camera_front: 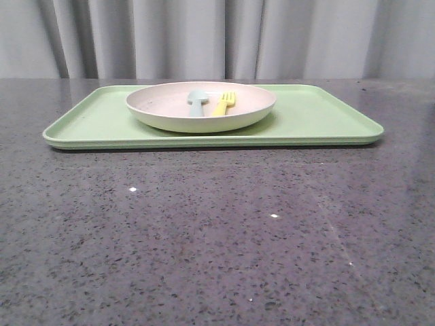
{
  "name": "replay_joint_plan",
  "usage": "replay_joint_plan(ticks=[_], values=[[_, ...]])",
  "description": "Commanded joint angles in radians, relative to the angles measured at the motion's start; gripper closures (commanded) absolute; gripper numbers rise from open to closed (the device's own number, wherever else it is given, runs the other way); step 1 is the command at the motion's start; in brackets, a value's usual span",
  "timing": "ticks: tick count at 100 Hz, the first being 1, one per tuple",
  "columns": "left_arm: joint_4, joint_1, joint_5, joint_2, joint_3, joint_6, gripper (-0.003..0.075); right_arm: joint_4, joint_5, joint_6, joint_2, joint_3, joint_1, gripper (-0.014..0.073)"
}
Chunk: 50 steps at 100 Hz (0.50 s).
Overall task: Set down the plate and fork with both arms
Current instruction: 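Move the right gripper above the yellow fork on the plate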
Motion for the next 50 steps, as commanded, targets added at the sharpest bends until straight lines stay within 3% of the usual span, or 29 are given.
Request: replay_joint_plan(ticks=[1,24,50], values=[[-0.005,0.001,-0.064,0.0,-0.026,-0.007,0.0248,0.019,-0.062,-0.016,0.072,-0.091,0.038,0.0201],[-0.005,0.001,-0.064,0.0,-0.026,-0.007,0.0248,0.019,-0.064,-0.01,0.303,-0.255,0.207,0.0201],[-0.005,0.001,-0.064,0.0,-0.026,-0.007,0.0248,-0.065,-0.062,0.115,0.576,-0.473,0.348,0.0201]])
